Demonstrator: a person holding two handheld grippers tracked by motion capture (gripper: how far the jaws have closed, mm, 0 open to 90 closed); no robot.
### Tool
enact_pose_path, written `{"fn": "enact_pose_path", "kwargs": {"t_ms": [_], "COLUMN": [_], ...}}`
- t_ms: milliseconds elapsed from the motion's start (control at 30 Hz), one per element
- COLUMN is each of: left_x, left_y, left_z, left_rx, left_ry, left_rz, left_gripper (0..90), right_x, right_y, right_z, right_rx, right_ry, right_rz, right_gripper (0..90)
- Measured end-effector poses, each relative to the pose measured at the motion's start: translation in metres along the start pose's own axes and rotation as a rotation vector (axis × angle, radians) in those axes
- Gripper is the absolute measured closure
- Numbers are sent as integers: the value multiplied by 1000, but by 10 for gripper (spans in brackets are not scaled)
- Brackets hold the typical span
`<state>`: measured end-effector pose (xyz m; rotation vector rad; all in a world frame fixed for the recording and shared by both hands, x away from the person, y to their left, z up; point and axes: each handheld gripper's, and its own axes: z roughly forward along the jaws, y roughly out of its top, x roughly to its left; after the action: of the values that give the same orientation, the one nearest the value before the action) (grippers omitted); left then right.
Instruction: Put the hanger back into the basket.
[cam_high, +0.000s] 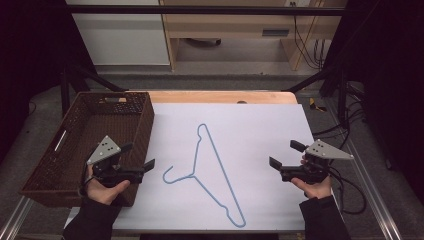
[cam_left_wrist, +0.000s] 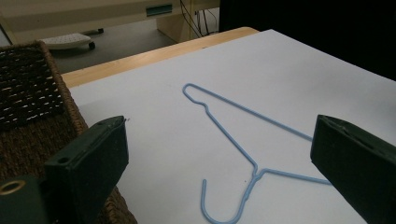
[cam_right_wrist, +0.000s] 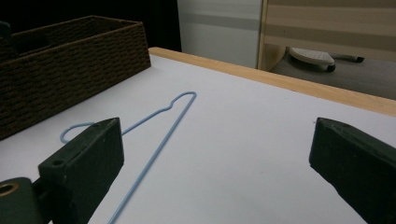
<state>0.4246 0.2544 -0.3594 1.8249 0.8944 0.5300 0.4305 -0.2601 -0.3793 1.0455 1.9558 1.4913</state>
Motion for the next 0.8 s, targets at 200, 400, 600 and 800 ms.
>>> {"fn": "enact_pose_path", "kwargs": {"t_ms": [200,400,600,800], "left_x": [-3,-8,-13,-17], "left_y": [-1,-1,-3,-3], "left_z": [2,6,10,12], "left_rx": [-1,8,18,25], "left_ry": [-8,-21,-28,-36], "left_rz": [-3,4,12,15], "left_gripper": [40,41,42,42], "right_x": [2,12,23,47], "right_y": [2,8,14,23], "right_z": [0,5,9,21], "right_rx": [19,46,73,126], "right_ry": [-12,-12,-11,29], "right_rz": [-4,-31,-53,-99], "right_gripper": [41,48,56,70]}}
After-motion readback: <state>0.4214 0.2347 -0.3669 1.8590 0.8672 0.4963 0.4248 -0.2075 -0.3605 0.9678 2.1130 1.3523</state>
